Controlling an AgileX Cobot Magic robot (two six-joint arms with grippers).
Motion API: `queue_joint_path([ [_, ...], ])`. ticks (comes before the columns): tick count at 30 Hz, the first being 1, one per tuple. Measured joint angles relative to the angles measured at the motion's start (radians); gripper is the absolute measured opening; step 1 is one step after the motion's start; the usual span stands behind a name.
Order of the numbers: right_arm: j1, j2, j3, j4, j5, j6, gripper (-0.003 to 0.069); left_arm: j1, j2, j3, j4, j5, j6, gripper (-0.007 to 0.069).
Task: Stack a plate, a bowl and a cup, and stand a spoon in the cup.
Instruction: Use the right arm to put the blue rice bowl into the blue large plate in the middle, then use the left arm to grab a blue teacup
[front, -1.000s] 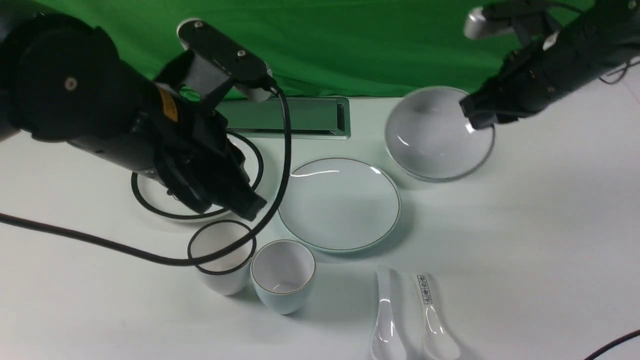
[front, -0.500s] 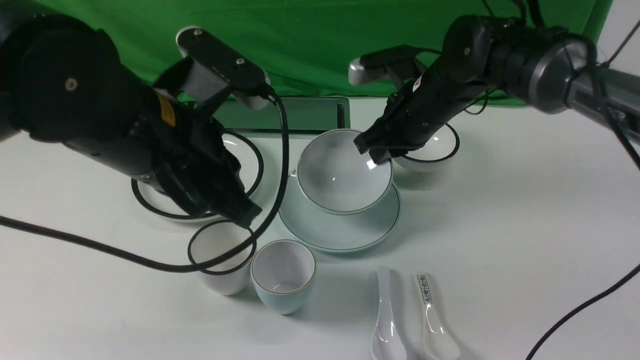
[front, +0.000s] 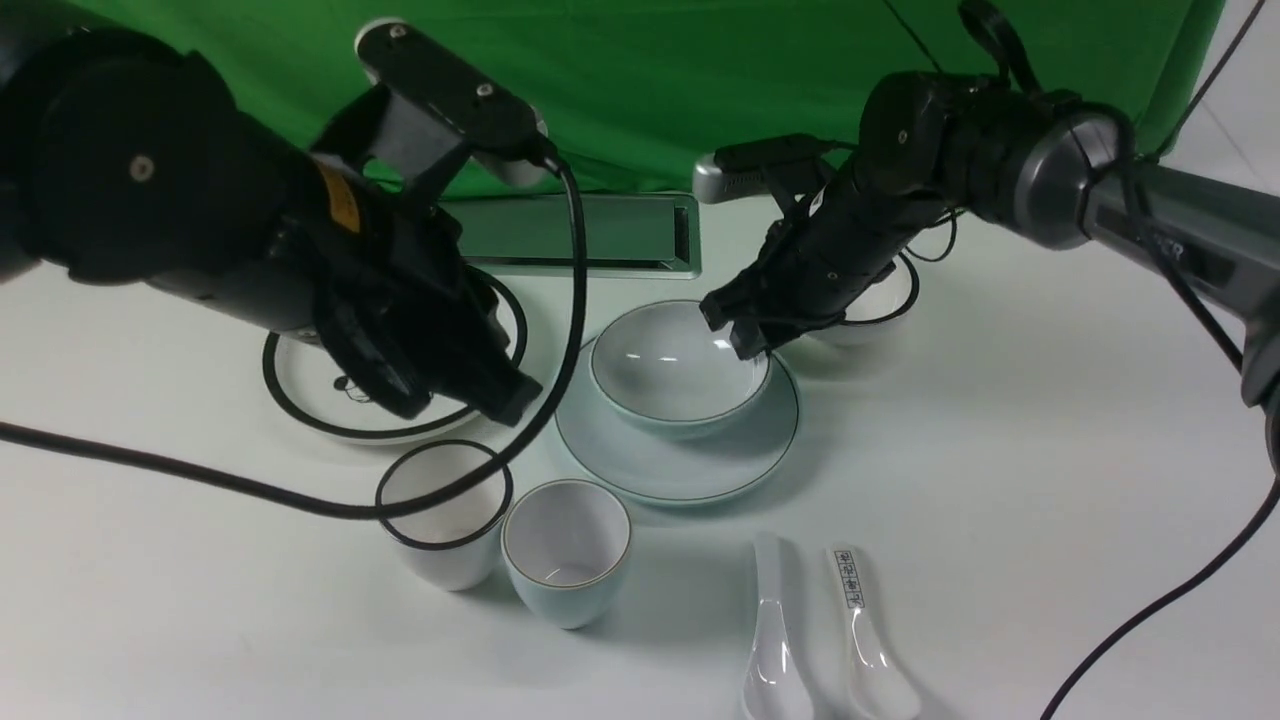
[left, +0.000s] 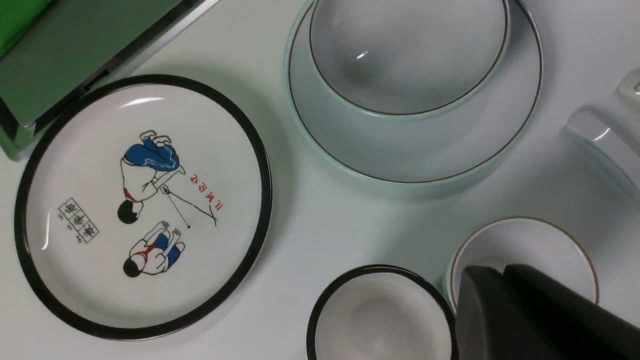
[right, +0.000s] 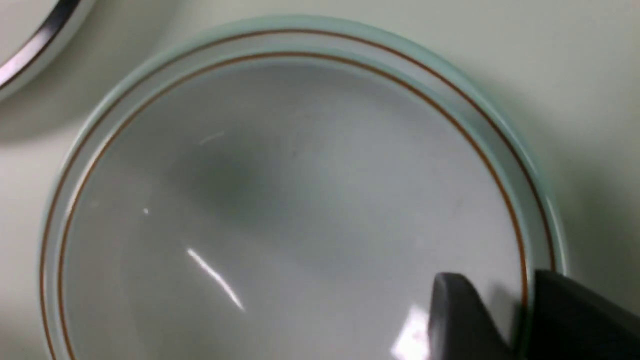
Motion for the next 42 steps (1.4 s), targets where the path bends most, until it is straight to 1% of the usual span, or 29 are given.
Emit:
queue_joint_path([
  [1,0.000,-0.001,0.000,-0.001,0.008,0.000,0.0286,0.000,0.000,0.000,-0.002,0.002,0.000,-0.0018],
  [2,-0.001,-0.012,0.000,-0.007,0.036,-0.005,0.0332,0.000,0.001,0.000,-0.020,0.015,0.000,-0.0004],
  [4,-0.001,-0.045,0.000,-0.028,0.103,-0.036,0.0391,0.000,0.008,0.000,-0.061,0.050,0.003,0.0029],
  [6,-0.001,-0.079,-0.001,-0.068,0.161,-0.062,0.0409,0.000,0.023,0.000,-0.096,0.082,0.032,0.0066],
  [7,-0.001,-0.093,-0.001,-0.079,0.175,-0.066,0.0414,0.000,0.032,0.000,-0.103,0.089,0.041,0.0077],
  [8,-0.001,-0.125,-0.002,-0.127,0.227,-0.076,0.0419,0.000,0.056,0.000,-0.130,0.107,0.075,0.0129],
  [10,-0.001,-0.163,-0.003,-0.197,0.300,-0.081,0.0423,0.000,0.096,-0.004,-0.154,0.118,0.117,0.0198],
  [11,-0.001,-0.187,0.001,-0.245,0.333,-0.074,0.0424,0.000,0.129,-0.014,-0.162,0.123,0.130,0.0248],
  [12,-0.001,-0.191,0.001,-0.252,0.337,-0.072,0.0424,0.000,0.135,-0.017,-0.164,0.125,0.135,0.0257],
  [13,-0.001,-0.228,0.017,-0.318,0.356,-0.050,0.0424,0.000,0.192,-0.048,-0.167,0.127,0.143,0.0330],
  [15,-0.001,-0.266,0.034,-0.349,0.365,-0.039,0.0424,0.000,0.249,-0.091,-0.166,0.134,0.146,0.0393],
  [18,-0.001,-0.331,0.056,-0.366,0.371,-0.029,0.0424,0.000,0.335,-0.168,-0.141,0.170,0.153,0.0460],
  [21,-0.001,-0.379,0.071,-0.369,0.373,-0.028,0.0424,0.000,0.399,-0.212,-0.116,0.220,0.174,0.0475],
  [24,-0.001,-0.413,0.082,-0.371,0.374,-0.028,0.0424,0.000,0.447,-0.219,-0.114,0.231,0.194,0.0466],
  [29,-0.001,-0.422,0.091,-0.371,0.376,-0.027,0.0424,0.000,0.511,-0.219,-0.114,0.183,0.214,0.0395],
  [32,-0.001,-0.422,0.092,-0.371,0.376,-0.027,0.0424,0.000,0.532,-0.220,-0.113,0.166,0.214,0.0303],
  [33,-0.001,-0.422,0.092,-0.372,0.376,-0.027,0.0424,0.000,0.537,-0.220,-0.113,0.163,0.214,0.0247],
  [34,-0.001,-0.422,0.092,-0.372,0.376,-0.027,0.0424,0.000,0.537,-0.220,-0.113,0.162,0.214,0.0227],
  [36,-0.001,-0.422,0.092,-0.372,0.376,-0.026,0.0424,0.000,0.538,-0.220,-0.113,0.162,0.215,0.0104],
  [37,-0.001,-0.422,0.092,-0.372,0.376,-0.026,0.0424,0.000,0.537,-0.221,-0.113,0.162,0.217,0.0050],
  [38,-0.001,-0.422,0.092,-0.373,0.376,-0.026,0.0424,0.000,0.535,-0.222,-0.114,0.163,0.217,0.0013],
  [39,-0.001,-0.422,0.092,-0.373,0.376,-0.026,0.0424,0.000,0.530,-0.227,-0.115,0.164,0.217,0.0000],
  [42,-0.001,-0.424,0.092,-0.374,0.376,-0.016,0.0424,0.000,0.515,-0.266,-0.114,0.211,0.215,-0.0003],
])
